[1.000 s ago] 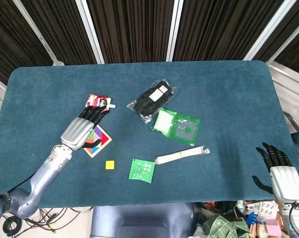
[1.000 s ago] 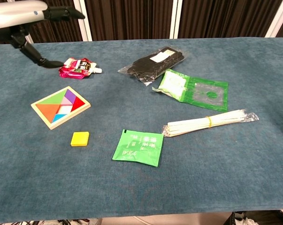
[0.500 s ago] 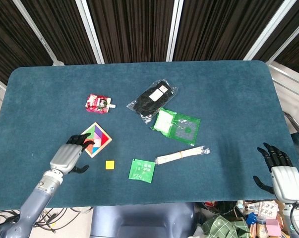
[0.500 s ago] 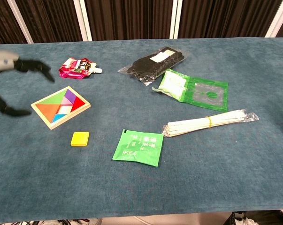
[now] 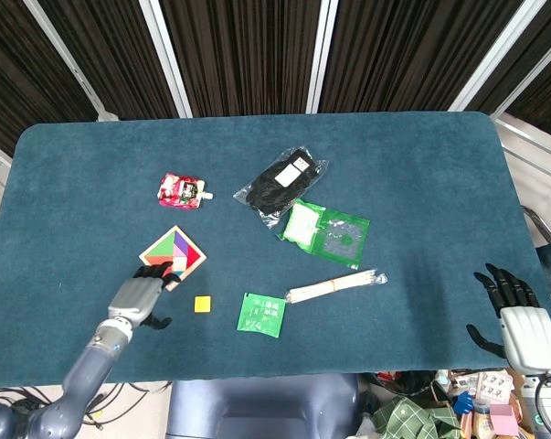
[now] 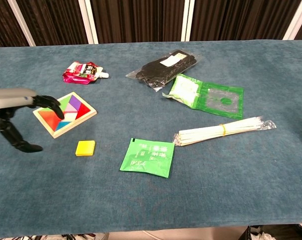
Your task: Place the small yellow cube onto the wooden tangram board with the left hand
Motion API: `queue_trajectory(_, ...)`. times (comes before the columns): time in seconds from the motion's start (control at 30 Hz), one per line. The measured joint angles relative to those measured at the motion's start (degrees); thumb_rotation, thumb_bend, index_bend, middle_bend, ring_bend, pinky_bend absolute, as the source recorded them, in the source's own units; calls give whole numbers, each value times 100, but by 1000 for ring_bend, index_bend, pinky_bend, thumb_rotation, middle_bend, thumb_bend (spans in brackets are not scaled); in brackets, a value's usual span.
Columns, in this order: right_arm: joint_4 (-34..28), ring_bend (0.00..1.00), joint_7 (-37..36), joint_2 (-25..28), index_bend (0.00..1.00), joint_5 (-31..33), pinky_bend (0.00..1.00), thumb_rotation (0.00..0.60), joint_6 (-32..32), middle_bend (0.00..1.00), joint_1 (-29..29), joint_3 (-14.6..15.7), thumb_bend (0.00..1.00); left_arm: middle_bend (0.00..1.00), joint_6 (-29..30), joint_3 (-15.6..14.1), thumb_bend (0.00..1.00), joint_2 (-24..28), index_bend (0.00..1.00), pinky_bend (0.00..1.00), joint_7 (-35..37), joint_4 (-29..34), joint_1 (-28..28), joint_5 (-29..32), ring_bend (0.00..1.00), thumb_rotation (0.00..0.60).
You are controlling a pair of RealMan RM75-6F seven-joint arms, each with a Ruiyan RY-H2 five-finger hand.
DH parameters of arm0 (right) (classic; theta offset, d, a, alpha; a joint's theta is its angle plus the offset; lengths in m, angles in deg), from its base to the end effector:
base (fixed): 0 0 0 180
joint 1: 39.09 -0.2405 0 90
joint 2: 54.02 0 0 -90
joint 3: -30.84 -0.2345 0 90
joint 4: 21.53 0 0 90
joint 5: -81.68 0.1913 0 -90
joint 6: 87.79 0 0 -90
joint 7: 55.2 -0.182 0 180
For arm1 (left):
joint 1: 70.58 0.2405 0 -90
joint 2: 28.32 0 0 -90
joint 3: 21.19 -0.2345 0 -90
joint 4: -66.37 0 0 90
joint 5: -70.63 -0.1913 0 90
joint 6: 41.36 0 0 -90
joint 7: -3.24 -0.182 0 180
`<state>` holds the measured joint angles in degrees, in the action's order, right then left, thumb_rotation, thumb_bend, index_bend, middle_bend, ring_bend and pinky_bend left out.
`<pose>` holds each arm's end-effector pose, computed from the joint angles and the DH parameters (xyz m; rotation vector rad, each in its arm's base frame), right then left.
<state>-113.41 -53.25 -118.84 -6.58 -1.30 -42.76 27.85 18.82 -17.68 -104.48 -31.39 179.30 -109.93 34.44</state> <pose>-0.2803 -0.2103 0.1653 1.4015 -0.8570 0.9071 -0.1668 0.2816 0.0043 -1.7921 -1.3335 -0.5595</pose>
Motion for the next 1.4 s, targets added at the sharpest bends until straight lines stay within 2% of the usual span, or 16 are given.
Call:
queue_trajectory(0.13, 5, 72, 12, -3, 147, 20, 129, 600, -8, 46, -1, -7, 167, 0, -162, 32, 243, -242, 310, 0, -163, -272, -270, 323, 0, 600)
queue_trajectory(0.33, 0, 72, 29, 0, 147, 27, 129, 600, -23, 45, -4, -5, 168, 0, -163, 94, 267, -592, 317, 0, -268, -509, -481, 544, 0, 600)
queue_trajectory(0.67, -4, 73, 11, 14, 147, 53, 129, 600, -61, 46, -17, -10, 168, 0, 177, 96, 266, -1154, 366, 0, -525, -799, -707, 699, 0, 600)
queue_trajectory(0.87, -25, 73, -9, 18, 147, 79, 128, 600, -80, 46, -17, -11, 169, 0, 453, 70, 267, -1356, 390, 0, -633, -921, -740, 597, 0, 600)
queue_trajectory(1.0, -38, 73, -16, 23, 147, 84, 129, 600, -89, 46, -19, -10, 169, 0, 573, 17, 305, -1420, 412, 0, -740, -897, -746, 583, 0, 600)
queue_trajectory(1.4, -49, 73, -93, 46, 147, 96, 129, 600, -124, 46, -30, -10, 168, 0, 993, -156, 304, -1647, 411, 0, -1056, -928, -702, 340, 0, 600)
